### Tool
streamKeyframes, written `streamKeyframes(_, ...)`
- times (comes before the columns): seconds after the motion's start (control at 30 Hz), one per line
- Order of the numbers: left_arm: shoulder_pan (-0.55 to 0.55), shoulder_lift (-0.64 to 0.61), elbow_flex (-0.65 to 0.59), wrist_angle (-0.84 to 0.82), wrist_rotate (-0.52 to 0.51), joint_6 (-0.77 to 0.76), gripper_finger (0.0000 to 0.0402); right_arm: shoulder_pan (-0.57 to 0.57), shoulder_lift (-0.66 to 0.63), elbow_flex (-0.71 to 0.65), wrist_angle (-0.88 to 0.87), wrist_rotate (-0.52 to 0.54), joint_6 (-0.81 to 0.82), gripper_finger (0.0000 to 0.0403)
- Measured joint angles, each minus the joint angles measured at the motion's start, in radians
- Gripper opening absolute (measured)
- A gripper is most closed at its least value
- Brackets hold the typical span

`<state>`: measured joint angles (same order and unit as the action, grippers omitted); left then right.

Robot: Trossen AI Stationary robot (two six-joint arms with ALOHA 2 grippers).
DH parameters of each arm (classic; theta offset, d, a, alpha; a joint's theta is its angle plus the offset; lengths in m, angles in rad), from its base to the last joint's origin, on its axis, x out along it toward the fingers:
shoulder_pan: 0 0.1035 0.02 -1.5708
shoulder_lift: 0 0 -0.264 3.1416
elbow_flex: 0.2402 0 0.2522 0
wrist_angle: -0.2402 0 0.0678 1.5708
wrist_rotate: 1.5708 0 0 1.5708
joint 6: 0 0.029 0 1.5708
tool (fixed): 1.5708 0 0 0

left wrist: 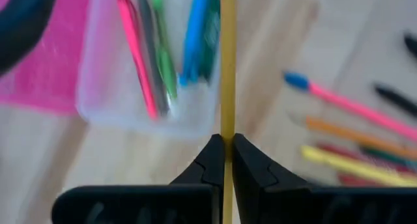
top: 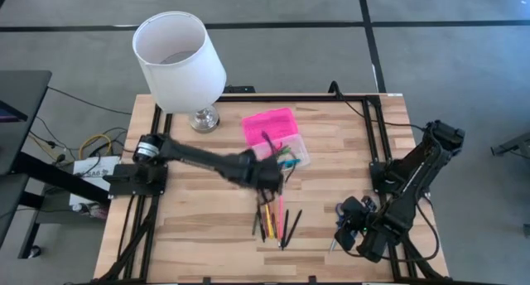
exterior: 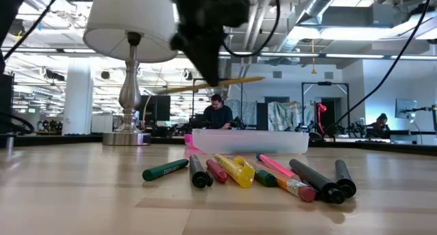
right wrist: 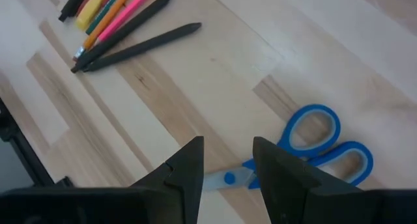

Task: Pick & place school supplies into a supply box
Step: Put the yellow pencil into the pink supply box

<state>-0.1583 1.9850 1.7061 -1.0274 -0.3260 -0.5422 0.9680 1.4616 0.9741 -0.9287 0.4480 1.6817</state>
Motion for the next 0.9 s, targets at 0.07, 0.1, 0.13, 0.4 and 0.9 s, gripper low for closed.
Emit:
streamKeyframes(0.07, 0.051, 0.0, 0.0, 0.056, 0.019, 0.061, 0.0, 0.0, 0.0, 0.0, 0.0, 0.001, 0.016, 0.0124)
streamKeyframes(0.1, 0.075, 0.0, 0.0, 0.087, 0.031, 0.082, 0.0, 0.0, 0.0, 0.0, 0.0, 0.003, 0.024, 0.0124)
streamKeyframes(0.13, 0.098, 0.0, 0.0, 0.115, 0.038, 0.099, 0.0, 0.0, 0.0, 0.0, 0.0, 0.003, 0.034, 0.0124)
streamKeyframes(0.4, 0.237, 0.014, 0.003, 0.27, 0.129, 0.183, 0.0, 0.0, 0.0, 0.0, 0.001, 0.027, 0.083, 0.0124)
streamKeyframes(0.9, 0.293, 0.089, 0.003, 0.289, 0.189, 0.242, 0.0026, -0.021, -0.001, 0.001, 0.01, 0.029, 0.1, 0.0124)
